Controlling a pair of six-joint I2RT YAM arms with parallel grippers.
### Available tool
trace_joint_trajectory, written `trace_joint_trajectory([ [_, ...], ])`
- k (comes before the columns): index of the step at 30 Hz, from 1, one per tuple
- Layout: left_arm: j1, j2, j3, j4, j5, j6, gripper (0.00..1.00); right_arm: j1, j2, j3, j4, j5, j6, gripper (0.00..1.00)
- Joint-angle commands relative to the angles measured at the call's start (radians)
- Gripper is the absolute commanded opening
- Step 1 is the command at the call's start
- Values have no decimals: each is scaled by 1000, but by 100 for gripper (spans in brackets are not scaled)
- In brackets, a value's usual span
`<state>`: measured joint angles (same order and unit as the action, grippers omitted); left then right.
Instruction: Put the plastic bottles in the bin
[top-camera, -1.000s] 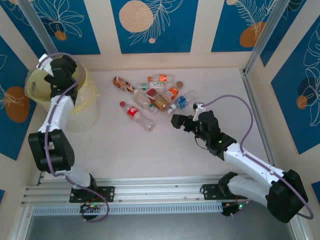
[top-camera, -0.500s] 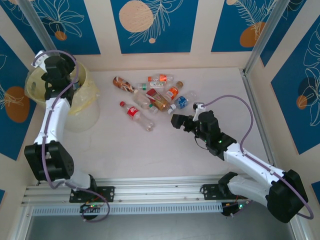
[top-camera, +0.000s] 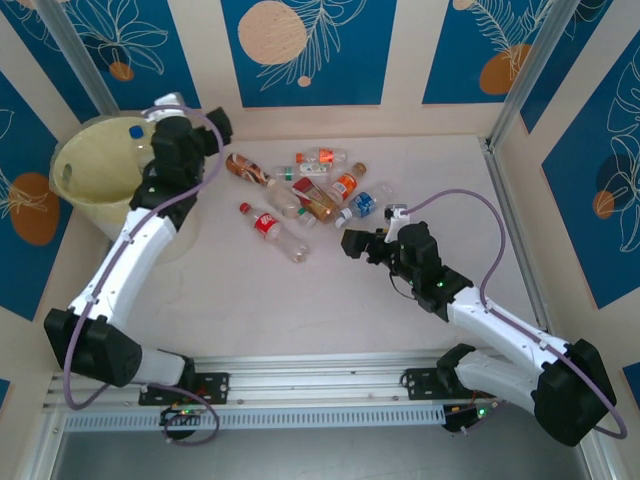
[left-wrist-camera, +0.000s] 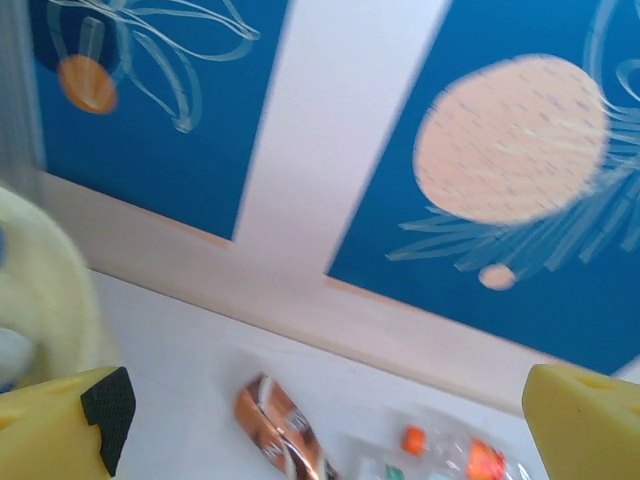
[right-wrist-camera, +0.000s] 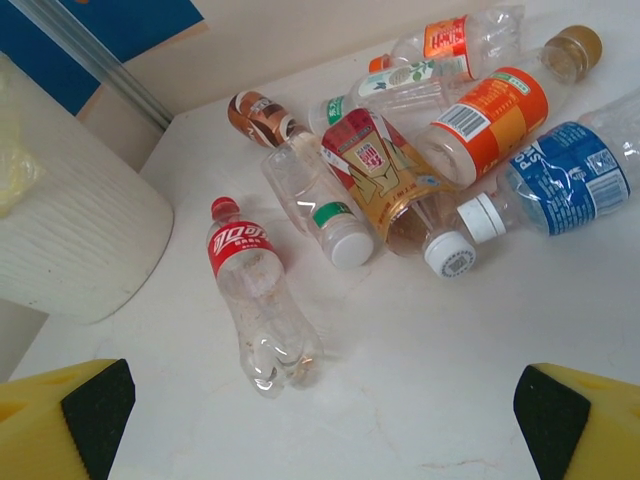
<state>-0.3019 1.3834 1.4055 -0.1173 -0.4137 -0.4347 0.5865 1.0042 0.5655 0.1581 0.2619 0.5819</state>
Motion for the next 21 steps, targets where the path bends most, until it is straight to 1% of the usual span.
trace_joint_trajectory([
  [1, -82, 6, -6, -31, -62, 18, 100, -5, -20, -25, 42, 26, -28, 100],
  [3, -134, 29, -17, -44, -67, 4, 100, -5, -22, -27, 26, 41, -21, 100],
  [5, -174, 52, -46, -32, -47, -17, 100, -5, -30, -24, -1, 54, -12, 99],
  [11, -231, 126, -114, -61, 30, -160, 100, -8, -79, -50, -23, 90, -2, 100],
  [12, -246, 136, -123, -68, 24, -181, 100, -8, -86, -54, -26, 96, -2, 100],
  [15, -306, 173, -141, -129, -95, -267, 100, -11, -105, -68, -35, 107, 5, 100],
  [16, -317, 194, -139, -163, -112, -311, 100, -11, -110, -73, -36, 109, 10, 99],
  [19, -318, 265, -103, -319, -116, -462, 100, -14, -118, -81, -37, 106, 22, 99],
  [21, -318, 305, -91, -374, -115, -521, 100, -15, -121, -82, -44, 103, 21, 100],
])
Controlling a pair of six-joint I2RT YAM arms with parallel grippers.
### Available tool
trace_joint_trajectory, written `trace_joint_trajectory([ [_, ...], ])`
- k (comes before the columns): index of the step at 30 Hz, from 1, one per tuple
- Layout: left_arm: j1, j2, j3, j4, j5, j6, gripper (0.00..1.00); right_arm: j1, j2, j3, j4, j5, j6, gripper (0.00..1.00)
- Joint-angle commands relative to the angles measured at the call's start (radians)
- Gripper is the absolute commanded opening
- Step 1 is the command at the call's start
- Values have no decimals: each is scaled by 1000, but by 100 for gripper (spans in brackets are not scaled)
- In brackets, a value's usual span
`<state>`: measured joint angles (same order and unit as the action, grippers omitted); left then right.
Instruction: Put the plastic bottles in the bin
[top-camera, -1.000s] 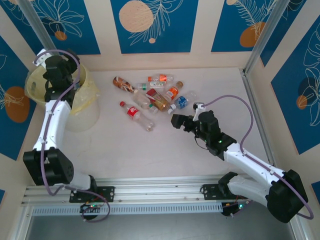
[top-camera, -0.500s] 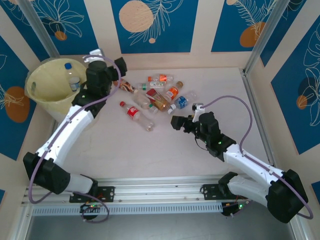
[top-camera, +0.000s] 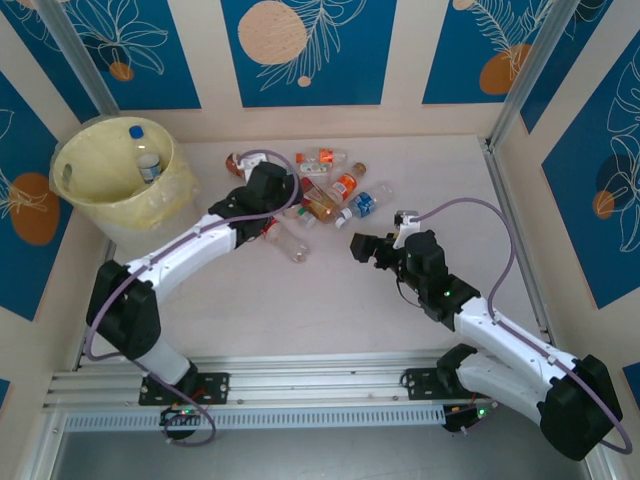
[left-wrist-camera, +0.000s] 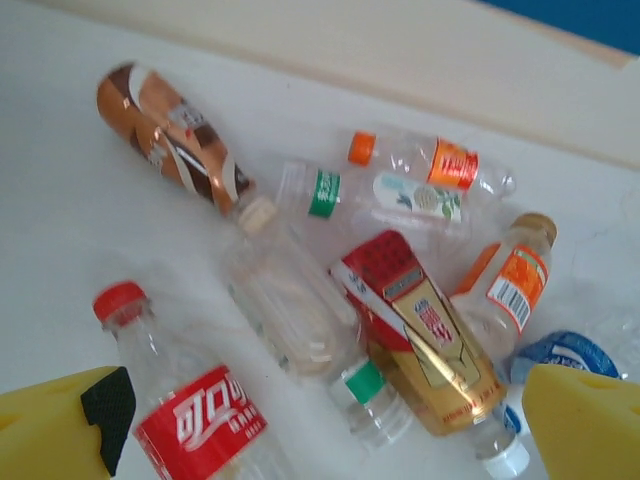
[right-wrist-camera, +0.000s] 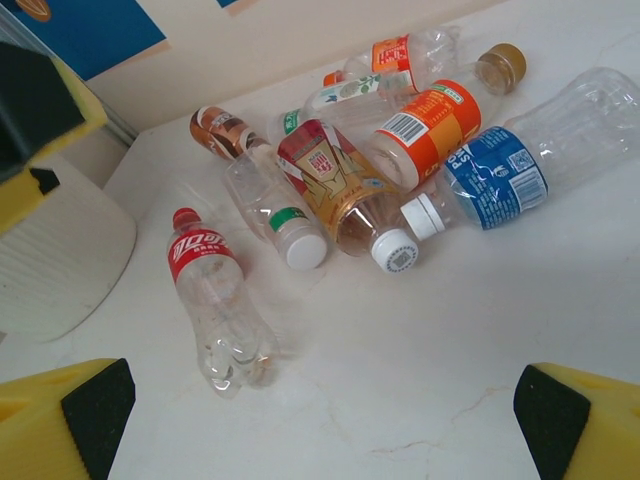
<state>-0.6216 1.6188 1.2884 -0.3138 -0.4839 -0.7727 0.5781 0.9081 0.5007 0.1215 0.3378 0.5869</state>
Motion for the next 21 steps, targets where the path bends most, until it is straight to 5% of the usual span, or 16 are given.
trace_joint_trajectory([
  [1, 3, 85, 23, -191, -43, -209, 100, -7, -27, -17, -12, 23, 15, 100],
  [8, 10, 173, 4, -211, -14, -342, 100, -7, -38, -15, -32, 16, 15, 100],
  [21, 75, 365, 47, -97, 85, -310, 95, -7, -43, -11, -57, 4, 20, 100],
])
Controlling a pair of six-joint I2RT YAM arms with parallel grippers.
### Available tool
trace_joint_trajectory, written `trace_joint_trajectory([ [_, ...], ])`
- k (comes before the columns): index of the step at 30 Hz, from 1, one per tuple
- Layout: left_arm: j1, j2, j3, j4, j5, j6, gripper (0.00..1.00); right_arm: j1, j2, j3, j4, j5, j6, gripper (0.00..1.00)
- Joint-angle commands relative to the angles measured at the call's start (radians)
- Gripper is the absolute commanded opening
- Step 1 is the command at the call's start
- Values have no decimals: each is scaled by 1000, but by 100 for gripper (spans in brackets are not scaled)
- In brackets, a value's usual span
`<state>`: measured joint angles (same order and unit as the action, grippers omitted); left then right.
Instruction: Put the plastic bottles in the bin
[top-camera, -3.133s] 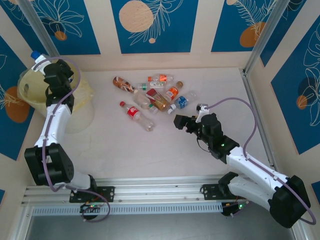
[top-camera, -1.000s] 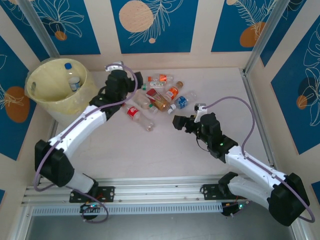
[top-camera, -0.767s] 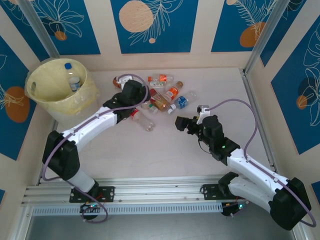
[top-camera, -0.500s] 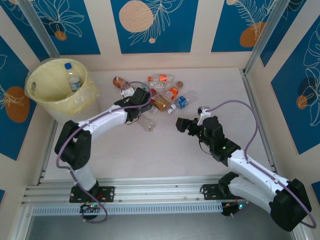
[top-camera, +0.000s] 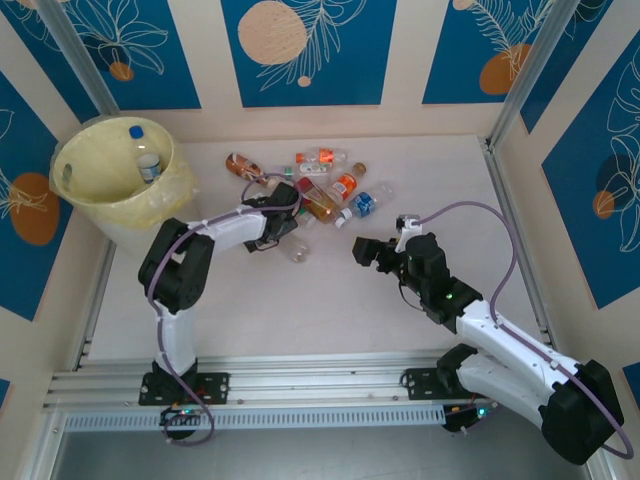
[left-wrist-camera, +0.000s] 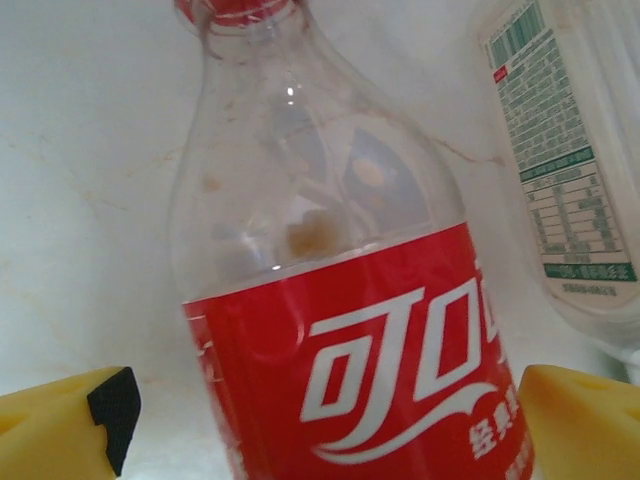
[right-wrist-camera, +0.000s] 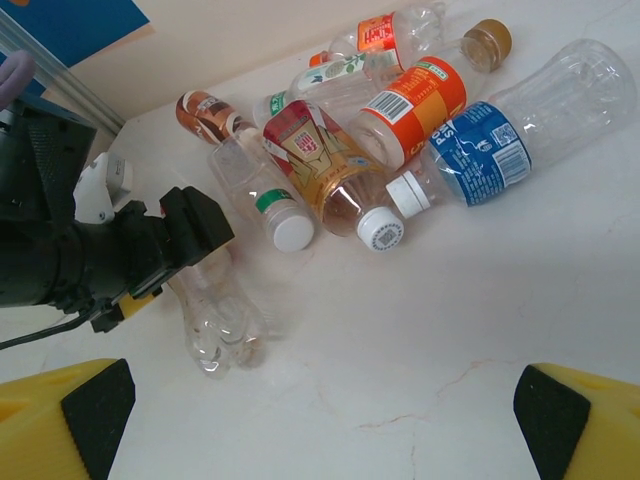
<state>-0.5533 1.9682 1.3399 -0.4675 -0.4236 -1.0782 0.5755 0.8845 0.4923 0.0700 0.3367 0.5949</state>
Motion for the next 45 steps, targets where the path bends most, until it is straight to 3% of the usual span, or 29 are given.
trace_joint_trajectory([
  [1, 9, 23, -9, 67, 31, -3, 93, -4, -18, -4, -8, 5, 12, 100],
  [10, 11, -10, -185, 310, 2, 87, 70, -4, -17, 2, -17, 11, 15, 100],
  [16, 16, -66, -305, 488, 29, 215, 61, -6, -13, 5, -13, 12, 20, 100],
  [27, 36, -114, -350, 560, 129, 343, 42, -6, -13, 19, -18, 6, 37, 100],
  [36, 35, -224, -391, 624, 176, 455, 38, -5, -13, 19, 3, -6, 23, 99],
  [45, 36, -353, -410, 689, 305, 557, 37, -6, -15, 17, 14, -7, 23, 100],
])
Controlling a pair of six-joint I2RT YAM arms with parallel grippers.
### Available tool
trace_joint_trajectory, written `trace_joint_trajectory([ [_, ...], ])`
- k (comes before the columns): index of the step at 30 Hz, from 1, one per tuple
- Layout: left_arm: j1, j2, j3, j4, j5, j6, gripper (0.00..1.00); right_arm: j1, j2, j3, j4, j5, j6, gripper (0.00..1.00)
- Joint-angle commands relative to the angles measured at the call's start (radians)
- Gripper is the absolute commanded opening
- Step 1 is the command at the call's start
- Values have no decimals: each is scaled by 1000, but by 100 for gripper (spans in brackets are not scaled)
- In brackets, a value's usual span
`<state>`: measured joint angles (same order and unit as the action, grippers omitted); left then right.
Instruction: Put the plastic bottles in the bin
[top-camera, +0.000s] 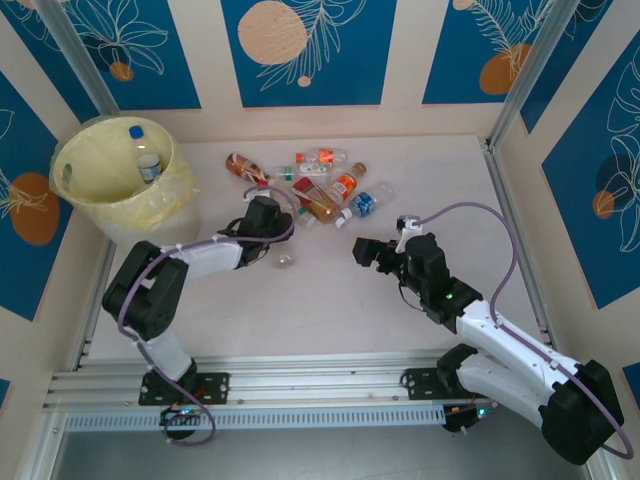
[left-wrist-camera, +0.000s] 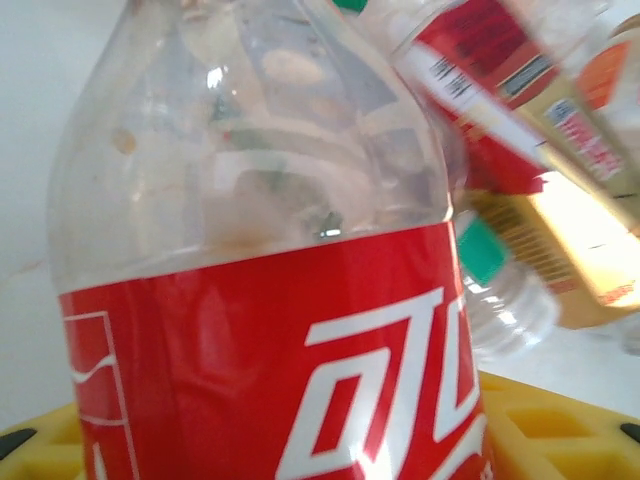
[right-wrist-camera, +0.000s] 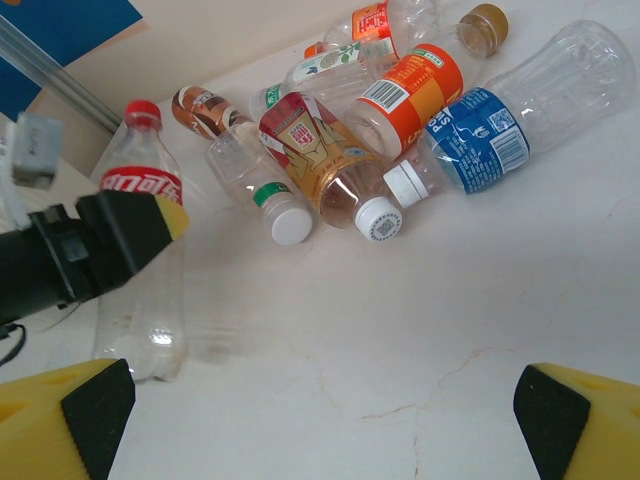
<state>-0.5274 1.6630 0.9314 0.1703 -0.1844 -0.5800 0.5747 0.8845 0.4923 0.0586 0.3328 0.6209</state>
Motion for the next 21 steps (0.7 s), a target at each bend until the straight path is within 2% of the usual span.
trace_joint_trajectory([
  [1, 10, -60, -2, 59, 83, 66, 37, -6, -17, 17, 26, -7, -4, 100],
  [16, 10, -299, -27, 118, 232, 182, 37, -4, -30, 12, 97, -143, -42, 100],
  [19, 29, -363, -17, 125, 263, 187, 36, -2, -29, 15, 118, -193, -55, 100],
  [21, 59, -404, -10, 144, 289, 160, 36, 1, -28, 22, 112, -185, -46, 100],
])
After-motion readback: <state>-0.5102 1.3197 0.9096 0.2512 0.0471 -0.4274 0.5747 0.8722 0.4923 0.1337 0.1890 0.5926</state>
